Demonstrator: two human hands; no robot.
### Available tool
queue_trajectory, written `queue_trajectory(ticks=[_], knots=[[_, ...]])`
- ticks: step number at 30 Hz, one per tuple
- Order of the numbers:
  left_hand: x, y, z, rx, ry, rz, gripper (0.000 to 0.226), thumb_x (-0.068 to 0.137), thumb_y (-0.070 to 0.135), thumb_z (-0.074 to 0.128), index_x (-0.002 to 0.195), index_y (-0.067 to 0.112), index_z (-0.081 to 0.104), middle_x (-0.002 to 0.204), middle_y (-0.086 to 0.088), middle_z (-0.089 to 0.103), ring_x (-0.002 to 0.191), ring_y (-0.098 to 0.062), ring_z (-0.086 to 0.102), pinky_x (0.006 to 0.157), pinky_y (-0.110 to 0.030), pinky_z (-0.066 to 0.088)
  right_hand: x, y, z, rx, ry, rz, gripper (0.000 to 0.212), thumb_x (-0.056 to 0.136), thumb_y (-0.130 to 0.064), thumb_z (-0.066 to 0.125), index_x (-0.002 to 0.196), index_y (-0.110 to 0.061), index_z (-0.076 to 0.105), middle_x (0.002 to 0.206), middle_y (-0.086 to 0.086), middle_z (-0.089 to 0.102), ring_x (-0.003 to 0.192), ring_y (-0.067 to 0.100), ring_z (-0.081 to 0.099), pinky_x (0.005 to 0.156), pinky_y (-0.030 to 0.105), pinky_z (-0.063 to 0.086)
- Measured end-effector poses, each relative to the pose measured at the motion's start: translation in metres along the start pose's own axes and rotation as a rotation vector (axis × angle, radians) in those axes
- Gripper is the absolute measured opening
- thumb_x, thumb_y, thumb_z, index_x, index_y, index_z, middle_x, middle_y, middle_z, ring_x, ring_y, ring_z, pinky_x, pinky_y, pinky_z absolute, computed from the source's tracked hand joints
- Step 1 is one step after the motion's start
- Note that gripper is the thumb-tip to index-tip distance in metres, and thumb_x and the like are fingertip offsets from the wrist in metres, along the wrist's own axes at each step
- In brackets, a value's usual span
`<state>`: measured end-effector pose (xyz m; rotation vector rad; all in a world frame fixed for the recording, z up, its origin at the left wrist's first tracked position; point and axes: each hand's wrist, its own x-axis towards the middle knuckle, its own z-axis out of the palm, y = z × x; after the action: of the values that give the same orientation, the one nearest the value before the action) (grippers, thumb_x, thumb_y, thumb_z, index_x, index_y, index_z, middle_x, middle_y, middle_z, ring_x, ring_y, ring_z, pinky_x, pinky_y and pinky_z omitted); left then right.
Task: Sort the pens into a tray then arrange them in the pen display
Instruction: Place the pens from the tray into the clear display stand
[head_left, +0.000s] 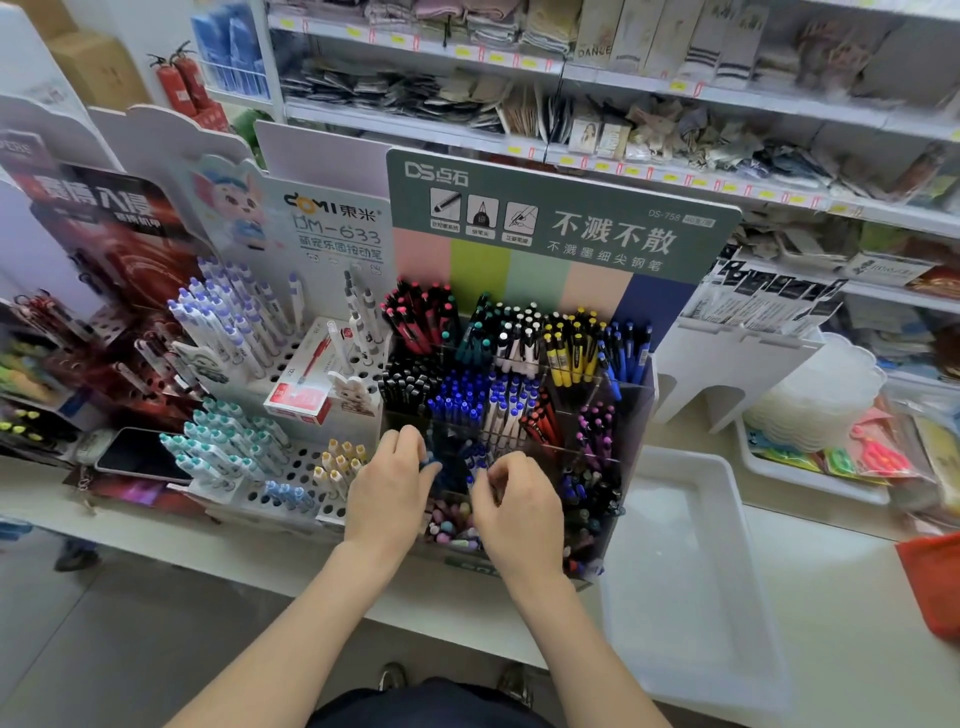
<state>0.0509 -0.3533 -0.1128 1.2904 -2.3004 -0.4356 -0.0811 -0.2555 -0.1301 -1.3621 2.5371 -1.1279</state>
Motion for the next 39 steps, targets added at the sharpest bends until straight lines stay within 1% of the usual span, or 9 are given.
queue_trajectory(ticks=[5, 10, 13, 16, 21, 26, 32, 36, 39], knots=[[0.004, -0.01, -0.009, -0.081, -0.032, -0.016, 0.048, 0.082, 0.013, 0.09, 0.094, 0.02, 0.044, 0.098, 0.002, 0.044, 0.068, -0.021, 0.053, 0.059, -0.04, 0.053, 0.002, -0.022, 0.012, -0.115, -0.041, -0.063, 0.035, 0.101, -0.03, 0.063, 0.129, -0.012, 0.07, 0.1, -0.001, 0.074, 0.09, 0.018, 0.069, 0.072, 0.032, 0.058], [0.004, -0.025, -0.021, 0.12, 0.041, 0.045, 0.041, 0.085, 0.026, 0.087, 0.095, 0.016, 0.049, 0.089, -0.001, 0.053, 0.06, -0.022, 0.052, 0.048, -0.033, 0.042, 0.018, -0.04, 0.023, -0.297, -0.109, -0.134, 0.029, 0.092, -0.02, 0.071, 0.12, -0.017, 0.075, 0.09, 0.003, 0.067, 0.08, 0.024, 0.062, 0.067, 0.038, 0.054], [0.002, -0.029, -0.025, 0.208, -0.023, -0.028, 0.04, 0.091, 0.036, 0.081, 0.098, 0.019, 0.045, 0.089, -0.002, 0.065, 0.074, -0.029, 0.067, 0.06, -0.038, 0.048, 0.017, -0.048, 0.029, -0.337, -0.126, -0.236, 0.033, 0.089, -0.02, 0.071, 0.121, -0.023, 0.073, 0.099, 0.002, 0.061, 0.092, 0.025, 0.053, 0.074, 0.04, 0.048], [-0.003, -0.035, -0.024, 0.13, -0.092, -0.036, 0.04, 0.091, 0.028, 0.083, 0.1, 0.02, 0.045, 0.092, -0.002, 0.068, 0.082, -0.027, 0.067, 0.066, -0.035, 0.045, 0.014, -0.051, 0.034, -0.406, -0.146, -0.269, 0.038, 0.084, -0.018, 0.075, 0.121, -0.029, 0.072, 0.103, -0.003, 0.068, 0.097, 0.026, 0.054, 0.076, 0.042, 0.044], [0.003, -0.031, -0.025, -0.071, -0.143, 0.011, 0.041, 0.086, 0.013, 0.084, 0.097, 0.021, 0.045, 0.095, 0.003, 0.053, 0.081, -0.02, 0.054, 0.067, -0.034, 0.045, 0.018, -0.052, 0.042, -0.468, -0.096, -0.196, 0.027, 0.085, -0.017, 0.081, 0.109, -0.025, 0.073, 0.088, -0.007, 0.075, 0.09, 0.025, 0.058, 0.075, 0.041, 0.042], [0.021, -0.028, -0.025, -0.019, -0.121, 0.02, 0.031, 0.094, 0.016, 0.072, 0.093, 0.021, 0.042, 0.085, 0.001, 0.056, 0.075, -0.031, 0.062, 0.062, -0.043, 0.047, 0.014, -0.049, 0.039, -0.33, -0.074, -0.115, 0.042, 0.086, -0.01, 0.069, 0.126, -0.021, 0.071, 0.1, -0.005, 0.075, 0.097, 0.026, 0.058, 0.081, 0.042, 0.043], [0.022, -0.028, -0.024, -0.092, -0.127, 0.038, 0.023, 0.093, 0.008, 0.07, 0.092, 0.018, 0.049, 0.081, 0.0, 0.058, 0.072, -0.025, 0.059, 0.062, -0.044, 0.05, 0.003, -0.041, 0.039, -0.344, -0.069, -0.118, 0.007, 0.088, -0.037, 0.073, 0.089, -0.031, 0.071, 0.081, -0.012, 0.068, 0.091, 0.021, 0.052, 0.075, 0.039, 0.03], [0.019, -0.032, -0.021, -0.117, -0.115, 0.02, 0.023, 0.092, 0.0, 0.069, 0.095, 0.017, 0.054, 0.088, 0.0, 0.064, 0.077, -0.024, 0.063, 0.067, -0.045, 0.054, 0.013, -0.046, 0.042, -0.436, -0.034, -0.14, 0.017, 0.092, -0.045, 0.072, 0.085, -0.031, 0.077, 0.083, -0.01, 0.071, 0.092, 0.025, 0.053, 0.077, 0.04, 0.03], [0.019, -0.035, -0.025, -0.076, -0.087, -0.011, 0.014, 0.097, 0.011, 0.071, 0.1, 0.017, 0.058, 0.087, -0.002, 0.071, 0.077, -0.026, 0.068, 0.066, -0.038, 0.051, 0.018, -0.053, 0.043, -0.467, -0.027, -0.093, 0.022, 0.091, -0.049, 0.073, 0.083, -0.028, 0.077, 0.083, -0.007, 0.072, 0.093, 0.027, 0.056, 0.079, 0.042, 0.035]])
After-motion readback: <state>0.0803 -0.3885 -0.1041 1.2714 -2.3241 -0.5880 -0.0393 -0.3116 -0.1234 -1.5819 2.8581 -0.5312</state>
